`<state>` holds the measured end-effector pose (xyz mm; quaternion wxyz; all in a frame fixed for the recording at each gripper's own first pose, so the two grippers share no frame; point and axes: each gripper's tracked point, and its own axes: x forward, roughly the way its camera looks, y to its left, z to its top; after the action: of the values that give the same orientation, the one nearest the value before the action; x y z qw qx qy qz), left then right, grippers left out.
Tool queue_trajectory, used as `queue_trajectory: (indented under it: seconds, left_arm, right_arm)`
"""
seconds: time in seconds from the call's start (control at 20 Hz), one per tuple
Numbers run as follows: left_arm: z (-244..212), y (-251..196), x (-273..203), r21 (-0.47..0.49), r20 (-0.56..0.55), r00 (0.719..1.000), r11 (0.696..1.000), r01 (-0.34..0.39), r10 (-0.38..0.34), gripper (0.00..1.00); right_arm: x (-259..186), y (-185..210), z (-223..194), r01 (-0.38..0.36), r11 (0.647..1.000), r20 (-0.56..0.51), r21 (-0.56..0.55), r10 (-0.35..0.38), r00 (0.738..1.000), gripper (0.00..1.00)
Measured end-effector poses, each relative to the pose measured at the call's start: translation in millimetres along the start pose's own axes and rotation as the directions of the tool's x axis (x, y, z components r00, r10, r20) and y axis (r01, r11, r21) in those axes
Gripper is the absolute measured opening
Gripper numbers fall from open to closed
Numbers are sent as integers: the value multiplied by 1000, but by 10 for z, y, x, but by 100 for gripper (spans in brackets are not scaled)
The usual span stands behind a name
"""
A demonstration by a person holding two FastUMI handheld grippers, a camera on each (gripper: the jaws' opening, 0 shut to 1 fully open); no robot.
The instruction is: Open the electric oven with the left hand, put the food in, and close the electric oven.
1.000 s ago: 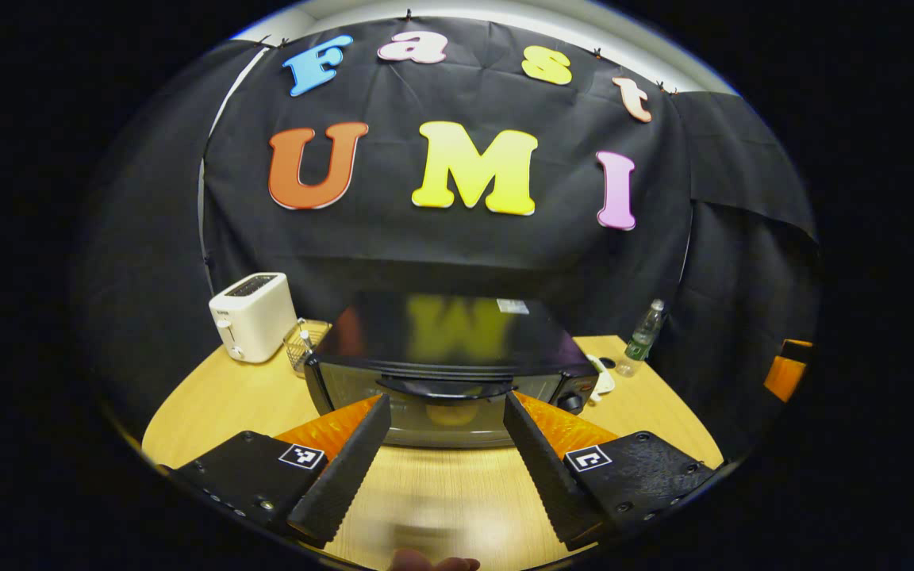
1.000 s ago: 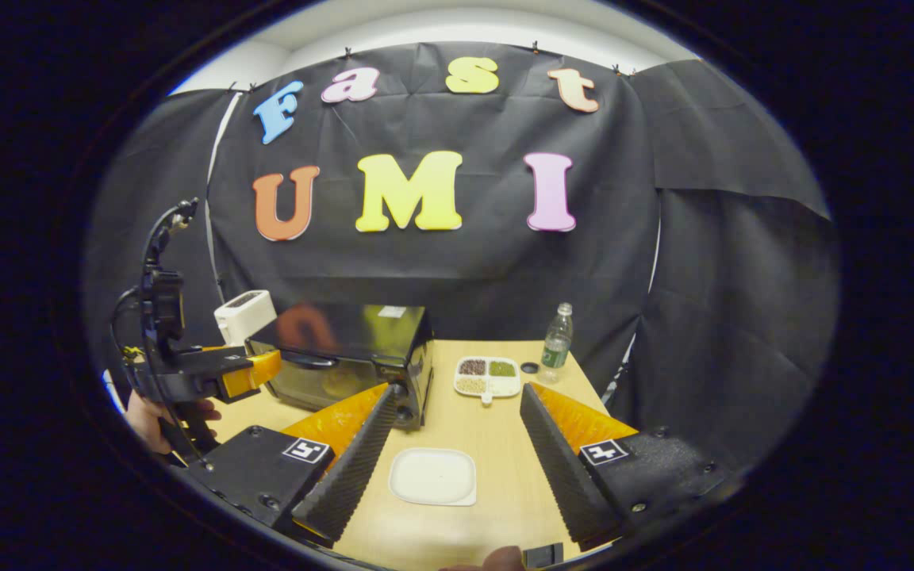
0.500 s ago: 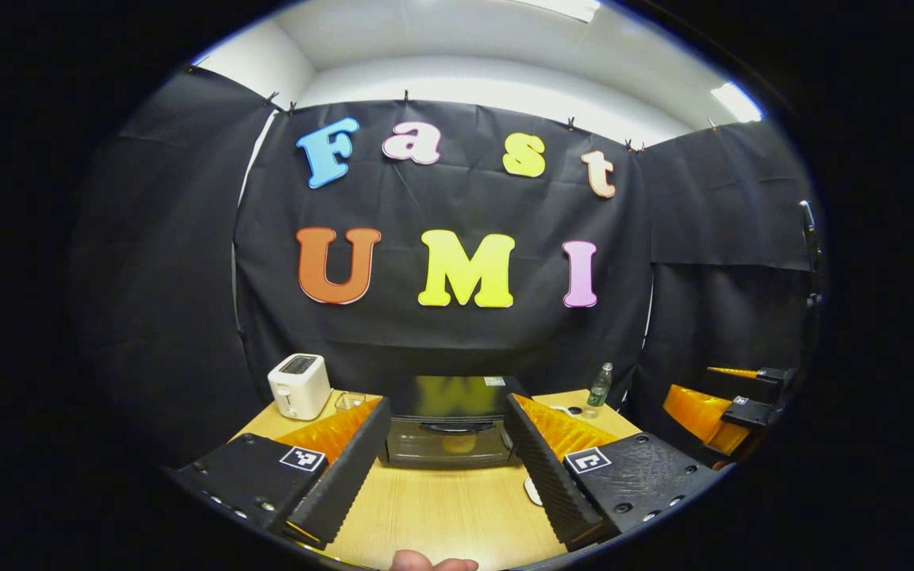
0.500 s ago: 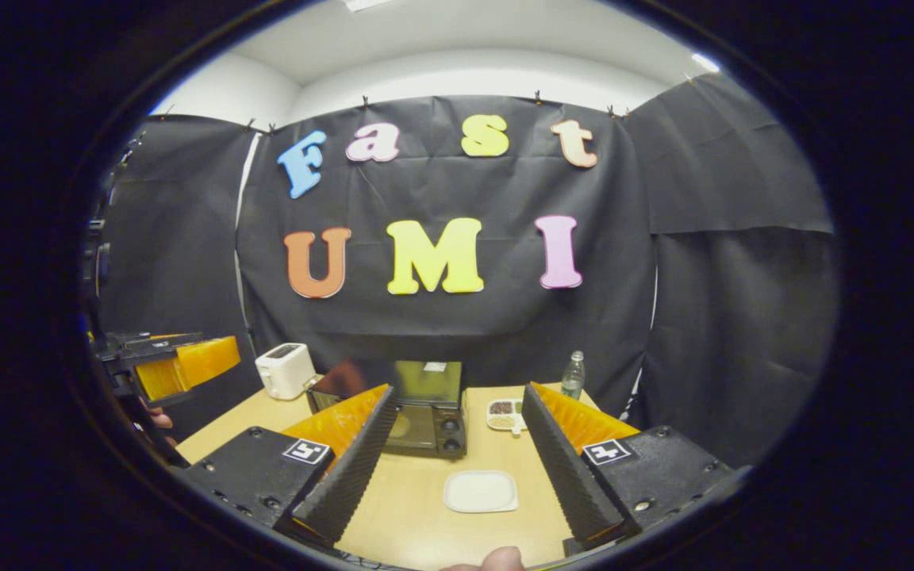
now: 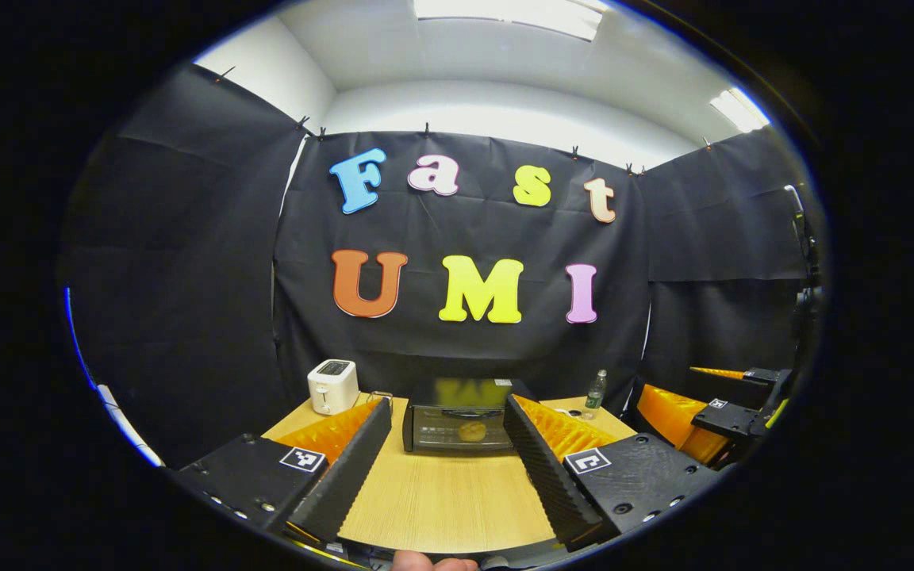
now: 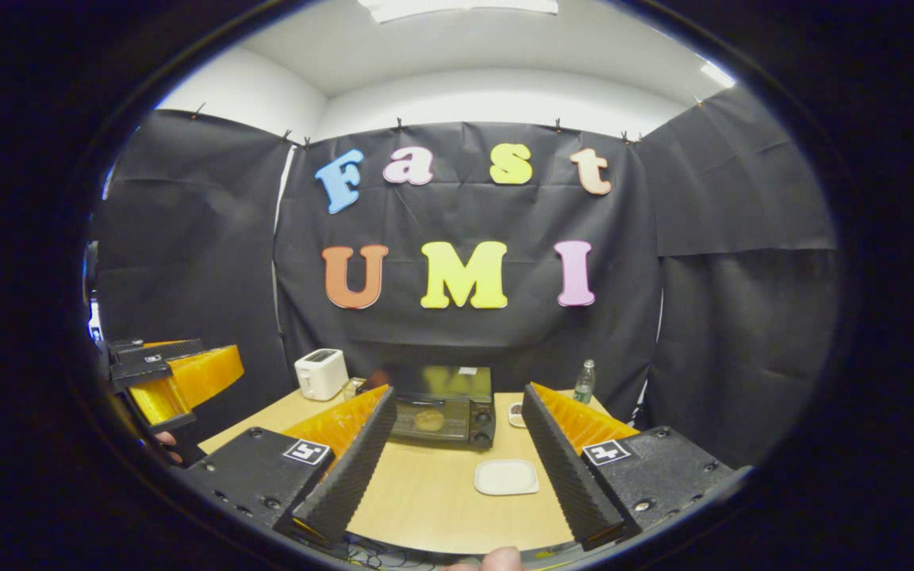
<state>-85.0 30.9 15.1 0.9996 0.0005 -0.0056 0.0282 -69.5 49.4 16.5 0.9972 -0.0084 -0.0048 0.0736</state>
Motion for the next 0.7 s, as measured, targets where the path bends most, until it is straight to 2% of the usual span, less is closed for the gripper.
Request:
queue_trajectory:
  seconds: [0.3,0.7]
  left_arm:
    - [-61,21,-136,4,4,1000,1000,-9,9,94]
    - [-128,-13,-58,4,-10,1000,1000,-10,10,94]
  right_arm:
    - [-137,199,-55,-19,1000,5,-20,19,1000,100]
    - [-58,175,-103,-5,1000,-2,-15,5,1000,100]
